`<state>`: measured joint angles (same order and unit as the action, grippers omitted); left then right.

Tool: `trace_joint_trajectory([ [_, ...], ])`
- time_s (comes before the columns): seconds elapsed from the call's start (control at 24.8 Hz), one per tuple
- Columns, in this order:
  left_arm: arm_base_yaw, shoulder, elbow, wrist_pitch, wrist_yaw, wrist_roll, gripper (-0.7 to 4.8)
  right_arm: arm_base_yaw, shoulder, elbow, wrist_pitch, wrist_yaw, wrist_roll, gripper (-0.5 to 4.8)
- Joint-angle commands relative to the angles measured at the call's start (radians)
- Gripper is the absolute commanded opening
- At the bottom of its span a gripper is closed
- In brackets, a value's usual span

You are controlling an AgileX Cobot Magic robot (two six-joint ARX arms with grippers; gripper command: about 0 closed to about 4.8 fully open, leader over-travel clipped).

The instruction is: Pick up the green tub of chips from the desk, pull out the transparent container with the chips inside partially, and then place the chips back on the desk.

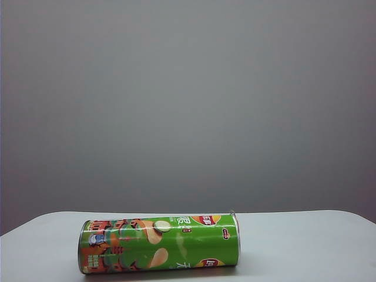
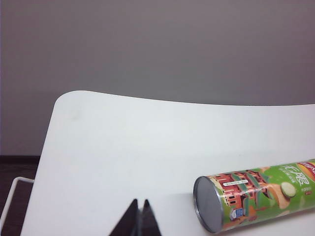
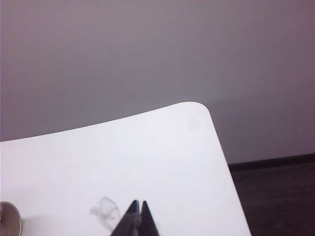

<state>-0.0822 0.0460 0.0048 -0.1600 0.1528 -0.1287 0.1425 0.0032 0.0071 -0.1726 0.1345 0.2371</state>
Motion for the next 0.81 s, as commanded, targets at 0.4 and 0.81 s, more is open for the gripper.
trace_joint_trajectory([
  [0.4, 0.001, 0.001, 0.002, 0.000, 0.002, -0.005, -0.01, 0.000, 0.000, -0.006, 0.005, 0.001, -0.002, -0.05],
  [0.81, 0.002, 0.004, 0.050, 0.147, 0.043, -0.089, -0.04, 0.000, 0.000, 0.000, 0.179, 0.008, 0.018, -0.06],
])
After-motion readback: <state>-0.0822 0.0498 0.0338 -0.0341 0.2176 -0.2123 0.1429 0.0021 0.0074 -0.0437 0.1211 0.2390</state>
